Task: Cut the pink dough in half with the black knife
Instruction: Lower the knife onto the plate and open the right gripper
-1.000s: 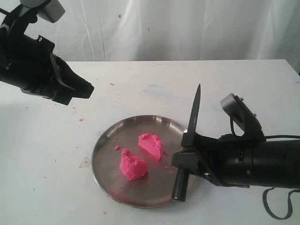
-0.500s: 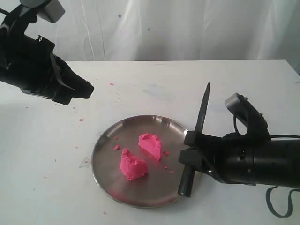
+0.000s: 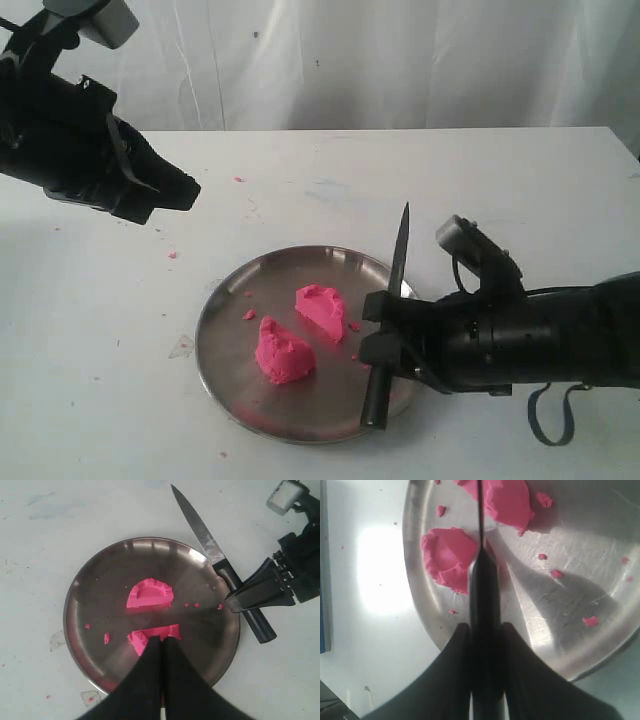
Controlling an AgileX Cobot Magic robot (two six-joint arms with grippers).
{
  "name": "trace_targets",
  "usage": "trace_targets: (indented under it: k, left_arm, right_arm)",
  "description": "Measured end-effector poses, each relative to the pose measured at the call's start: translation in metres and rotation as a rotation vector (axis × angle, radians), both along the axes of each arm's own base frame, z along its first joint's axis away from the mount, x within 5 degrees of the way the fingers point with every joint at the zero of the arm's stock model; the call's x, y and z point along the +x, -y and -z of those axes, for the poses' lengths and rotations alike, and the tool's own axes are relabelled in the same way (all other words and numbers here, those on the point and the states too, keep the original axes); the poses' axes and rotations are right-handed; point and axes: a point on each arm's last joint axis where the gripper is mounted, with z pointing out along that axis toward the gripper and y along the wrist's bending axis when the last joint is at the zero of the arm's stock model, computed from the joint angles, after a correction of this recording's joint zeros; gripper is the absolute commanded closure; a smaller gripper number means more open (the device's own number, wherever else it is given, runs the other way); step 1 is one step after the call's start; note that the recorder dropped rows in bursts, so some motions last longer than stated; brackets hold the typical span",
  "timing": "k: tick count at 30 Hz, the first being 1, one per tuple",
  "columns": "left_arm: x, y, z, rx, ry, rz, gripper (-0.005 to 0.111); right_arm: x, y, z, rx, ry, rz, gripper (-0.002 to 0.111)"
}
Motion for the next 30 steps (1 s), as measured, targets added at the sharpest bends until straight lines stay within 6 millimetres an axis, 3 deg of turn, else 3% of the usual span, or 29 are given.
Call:
trace_targets:
  k: [9,19,30]
  left_arm:
    - [0.000,0.000,0.000,0.002,0.000,0.000,0.107]
    - [0.000,0.000,0.000,0.002,0.000,0.000,0.107]
    - [0.000,0.000,0.000,0.002,0.000,0.000,0.107]
  right_arm:
    - [0.013,-0.006,0.020,-0.028,-0.063,-0.002,0.108]
    - [0.015,-0.008,0.040,-0.042,-0.135,-0.011,0.108]
    - [0.018,-0.009,0.039,-0.051,-0.126,-0.003,0.105]
